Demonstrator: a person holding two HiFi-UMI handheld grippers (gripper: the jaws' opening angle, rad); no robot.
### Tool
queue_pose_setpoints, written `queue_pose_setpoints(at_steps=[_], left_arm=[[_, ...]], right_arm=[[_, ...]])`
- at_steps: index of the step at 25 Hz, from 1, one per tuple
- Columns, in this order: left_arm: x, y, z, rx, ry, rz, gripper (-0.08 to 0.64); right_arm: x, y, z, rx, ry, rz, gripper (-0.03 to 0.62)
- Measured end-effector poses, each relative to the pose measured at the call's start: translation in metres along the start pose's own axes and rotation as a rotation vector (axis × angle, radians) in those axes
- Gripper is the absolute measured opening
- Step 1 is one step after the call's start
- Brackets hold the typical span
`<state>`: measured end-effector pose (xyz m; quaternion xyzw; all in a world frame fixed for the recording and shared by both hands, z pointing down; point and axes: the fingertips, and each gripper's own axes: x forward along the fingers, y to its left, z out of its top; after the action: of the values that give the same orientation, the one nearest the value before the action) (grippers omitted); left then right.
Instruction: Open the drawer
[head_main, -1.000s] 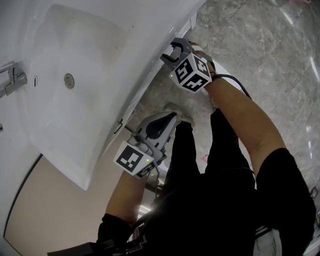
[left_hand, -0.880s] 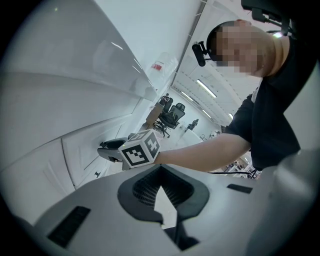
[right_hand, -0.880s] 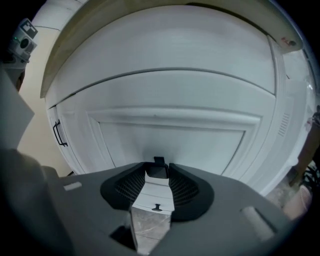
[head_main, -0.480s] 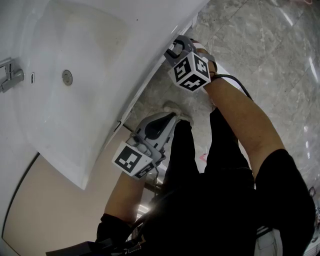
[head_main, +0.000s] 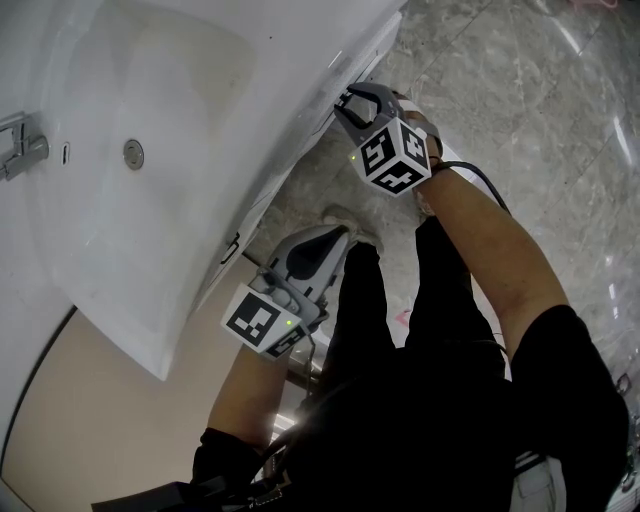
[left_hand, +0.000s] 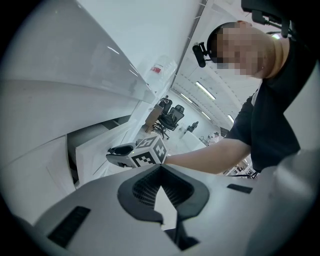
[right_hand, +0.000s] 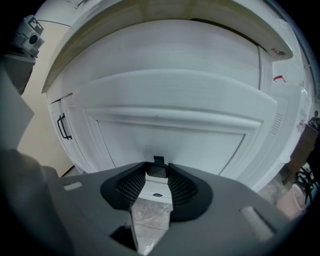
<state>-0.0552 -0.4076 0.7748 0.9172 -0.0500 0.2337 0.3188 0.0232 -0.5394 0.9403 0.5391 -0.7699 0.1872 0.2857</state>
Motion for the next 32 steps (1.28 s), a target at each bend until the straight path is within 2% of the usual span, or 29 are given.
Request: queue_pose_setpoints(at_steps=[13, 19, 32], left_arm=[[-0.003, -0.025, -0.004, 0.023, 0.003, -0.03, -0.006], [-0.004, -0.028, -0.002, 0.022, -0.015, -0.007, -0.006], [0.005, -0.055, -0.002, 0.049, 0.0, -0.048, -0.006]], right_arm=[[-0.038, 0.008, -0.031, 0.004, 0.03, -0.011, 0.137], [-0.054, 0.01, -0.044, -0.003, 0.039, -0.012, 0.137], [-0.088, 0.016, -0.073, 0.014, 0.054, -0.022, 0.137]])
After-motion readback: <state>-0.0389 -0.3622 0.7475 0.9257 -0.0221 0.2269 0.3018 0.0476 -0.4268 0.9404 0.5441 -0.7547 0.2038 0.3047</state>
